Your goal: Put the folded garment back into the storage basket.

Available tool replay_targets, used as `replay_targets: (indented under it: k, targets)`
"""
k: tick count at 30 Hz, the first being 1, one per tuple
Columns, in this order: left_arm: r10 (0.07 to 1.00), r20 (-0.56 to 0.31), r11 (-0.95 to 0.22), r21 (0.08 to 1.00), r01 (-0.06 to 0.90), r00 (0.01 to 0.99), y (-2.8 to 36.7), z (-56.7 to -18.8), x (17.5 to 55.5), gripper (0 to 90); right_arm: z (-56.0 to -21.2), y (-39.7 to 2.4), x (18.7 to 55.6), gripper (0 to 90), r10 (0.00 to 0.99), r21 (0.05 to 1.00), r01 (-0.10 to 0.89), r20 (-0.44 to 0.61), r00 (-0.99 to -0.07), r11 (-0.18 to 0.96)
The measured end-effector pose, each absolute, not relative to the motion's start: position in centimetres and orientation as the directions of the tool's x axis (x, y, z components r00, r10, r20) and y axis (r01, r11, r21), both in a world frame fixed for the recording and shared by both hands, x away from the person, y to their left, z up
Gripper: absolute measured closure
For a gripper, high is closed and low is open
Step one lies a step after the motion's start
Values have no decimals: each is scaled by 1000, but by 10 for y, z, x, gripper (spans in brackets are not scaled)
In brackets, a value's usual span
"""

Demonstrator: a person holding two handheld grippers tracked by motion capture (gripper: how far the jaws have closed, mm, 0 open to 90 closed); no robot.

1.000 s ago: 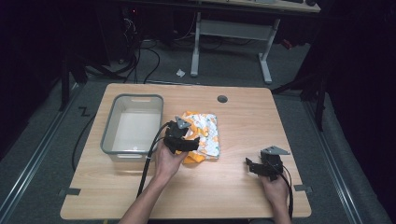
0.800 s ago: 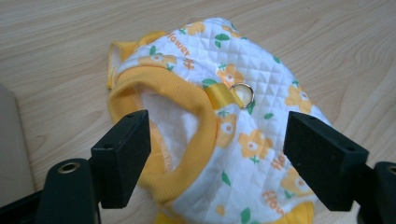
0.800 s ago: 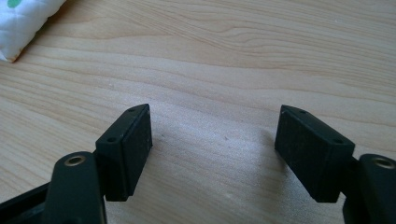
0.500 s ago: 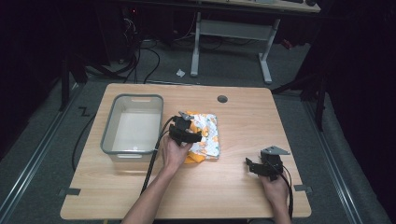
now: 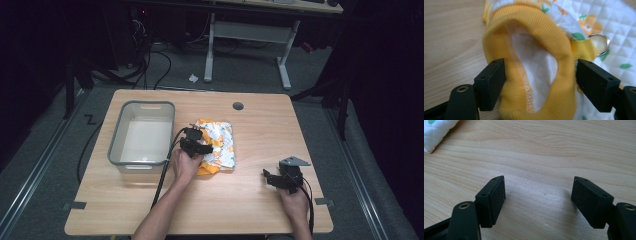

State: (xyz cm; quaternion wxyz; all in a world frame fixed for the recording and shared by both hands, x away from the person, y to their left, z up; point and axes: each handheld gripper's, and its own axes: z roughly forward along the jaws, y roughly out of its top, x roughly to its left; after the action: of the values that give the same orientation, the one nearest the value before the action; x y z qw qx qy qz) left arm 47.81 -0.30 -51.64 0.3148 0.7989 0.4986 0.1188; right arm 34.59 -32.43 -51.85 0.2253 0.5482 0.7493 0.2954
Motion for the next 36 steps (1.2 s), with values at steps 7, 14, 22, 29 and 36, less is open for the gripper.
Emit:
replay_targets:
  k: [7, 14, 22, 29, 36]
  targets:
    - [868, -76, -335, 641, 691, 491, -4, -518, 474, 273, -518, -324, 346, 277, 955, 690, 688, -14, -298, 225]
    - [846, -77, -354, 658, 664, 527, -3, -517, 468, 453, -518, -324, 346, 277, 955, 690, 689, -13, -298, 224]
    - [828, -82, -369, 666, 648, 555, -3, -517, 465, 634, -518, -324, 346, 277, 955, 689, 690, -11, -295, 221]
    - [818, -95, -369, 670, 644, 567, -2, -517, 464, 702, -518, -324, 346, 277, 956, 689, 690, -10, -295, 220]
    - [804, -110, -363, 689, 628, 585, -1, -507, 459, 716, -518, -324, 346, 277, 956, 689, 690, -10, -295, 220]
